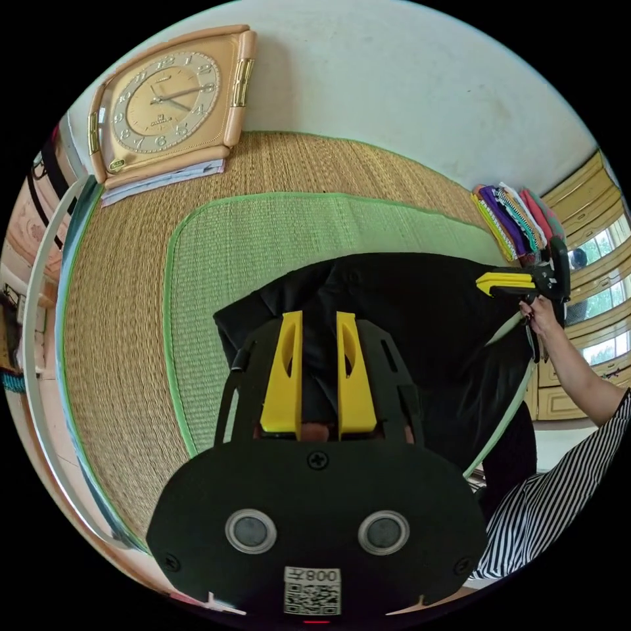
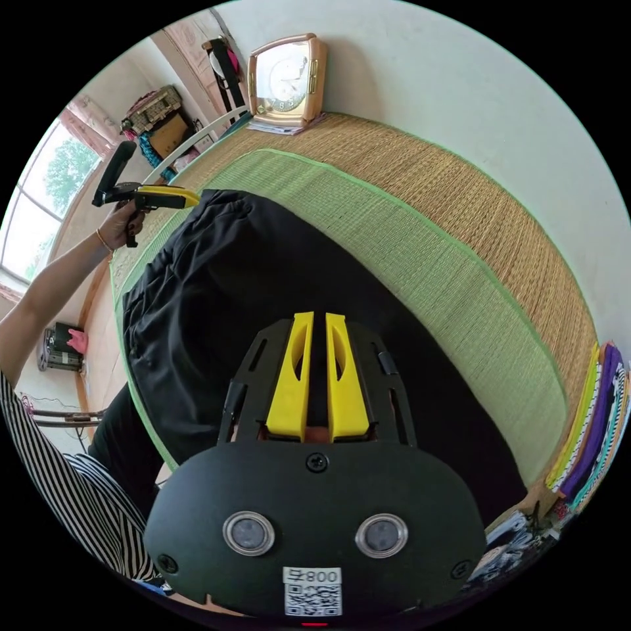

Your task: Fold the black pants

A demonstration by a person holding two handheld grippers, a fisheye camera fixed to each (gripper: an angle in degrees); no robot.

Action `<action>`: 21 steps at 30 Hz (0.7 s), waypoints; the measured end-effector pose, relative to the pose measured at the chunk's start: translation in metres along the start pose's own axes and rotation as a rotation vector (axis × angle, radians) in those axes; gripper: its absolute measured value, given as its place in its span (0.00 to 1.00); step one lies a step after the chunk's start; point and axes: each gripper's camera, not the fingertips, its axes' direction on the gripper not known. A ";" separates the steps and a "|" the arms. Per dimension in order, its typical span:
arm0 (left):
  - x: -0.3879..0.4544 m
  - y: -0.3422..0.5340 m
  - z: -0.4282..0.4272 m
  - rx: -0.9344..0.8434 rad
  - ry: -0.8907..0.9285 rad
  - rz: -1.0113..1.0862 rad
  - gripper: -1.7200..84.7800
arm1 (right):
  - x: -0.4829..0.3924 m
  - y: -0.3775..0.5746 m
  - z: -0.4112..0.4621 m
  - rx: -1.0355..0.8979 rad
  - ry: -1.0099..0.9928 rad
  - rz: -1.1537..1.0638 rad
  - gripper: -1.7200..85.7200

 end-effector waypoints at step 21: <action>0.060 -0.066 -0.054 -0.029 -0.125 0.098 0.10 | -0.006 -0.062 0.056 -0.016 0.118 -0.050 0.04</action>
